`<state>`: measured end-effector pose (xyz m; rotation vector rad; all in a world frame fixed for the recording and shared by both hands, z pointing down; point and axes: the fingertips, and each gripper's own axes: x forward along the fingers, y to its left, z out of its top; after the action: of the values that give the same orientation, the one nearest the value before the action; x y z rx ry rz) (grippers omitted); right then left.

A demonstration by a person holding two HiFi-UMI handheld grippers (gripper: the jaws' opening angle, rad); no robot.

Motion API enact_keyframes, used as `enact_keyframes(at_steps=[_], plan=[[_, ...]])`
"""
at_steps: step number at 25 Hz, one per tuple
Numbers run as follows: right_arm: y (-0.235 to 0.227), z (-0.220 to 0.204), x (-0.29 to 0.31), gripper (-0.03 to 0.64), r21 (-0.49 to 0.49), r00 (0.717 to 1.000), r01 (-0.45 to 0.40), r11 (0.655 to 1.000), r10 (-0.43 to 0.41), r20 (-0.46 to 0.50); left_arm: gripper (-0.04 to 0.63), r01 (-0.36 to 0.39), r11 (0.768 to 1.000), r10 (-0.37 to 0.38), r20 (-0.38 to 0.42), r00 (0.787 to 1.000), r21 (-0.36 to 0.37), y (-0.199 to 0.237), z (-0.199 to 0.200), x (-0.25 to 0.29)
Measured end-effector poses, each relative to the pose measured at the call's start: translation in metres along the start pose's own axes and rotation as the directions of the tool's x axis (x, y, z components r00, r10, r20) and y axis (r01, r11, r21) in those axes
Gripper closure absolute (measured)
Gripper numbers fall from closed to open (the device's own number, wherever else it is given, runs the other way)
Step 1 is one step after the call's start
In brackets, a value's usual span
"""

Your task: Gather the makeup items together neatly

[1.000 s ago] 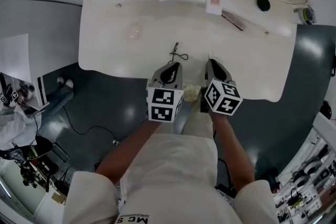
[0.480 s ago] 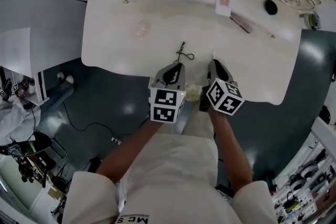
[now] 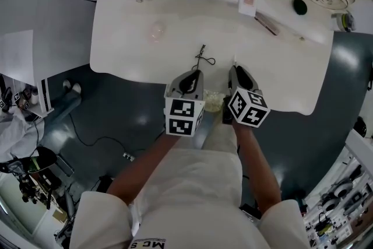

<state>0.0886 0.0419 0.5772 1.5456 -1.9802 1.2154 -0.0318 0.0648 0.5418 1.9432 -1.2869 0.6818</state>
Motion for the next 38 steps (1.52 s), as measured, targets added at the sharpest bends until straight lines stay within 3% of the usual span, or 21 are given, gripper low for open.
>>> enact_keyframes(at_steps=[16, 28, 38], plan=[[0.001, 0.006, -0.013, 0.568, -0.048, 0.999, -0.025, 0.999, 0.026, 0.018, 0.586, -0.001, 1.0, 0.001, 0.005, 1.0, 0.011, -0.007, 0.0, -0.007], [0.016, 0.011, -0.029, 0.569, -0.227, 0.997, -0.078, 0.971, 0.081, 0.005, 0.586, -0.008, 1.0, 0.008, 0.013, 1.0, 0.014, -0.006, 0.004, -0.016], [0.036, 0.018, -0.041, 0.614, -0.318, 0.993, -0.106, 0.942, 0.116, 0.012, 0.586, -0.031, 0.999, 0.032, 0.038, 0.999, -0.016, 0.002, 0.007, -0.028]])
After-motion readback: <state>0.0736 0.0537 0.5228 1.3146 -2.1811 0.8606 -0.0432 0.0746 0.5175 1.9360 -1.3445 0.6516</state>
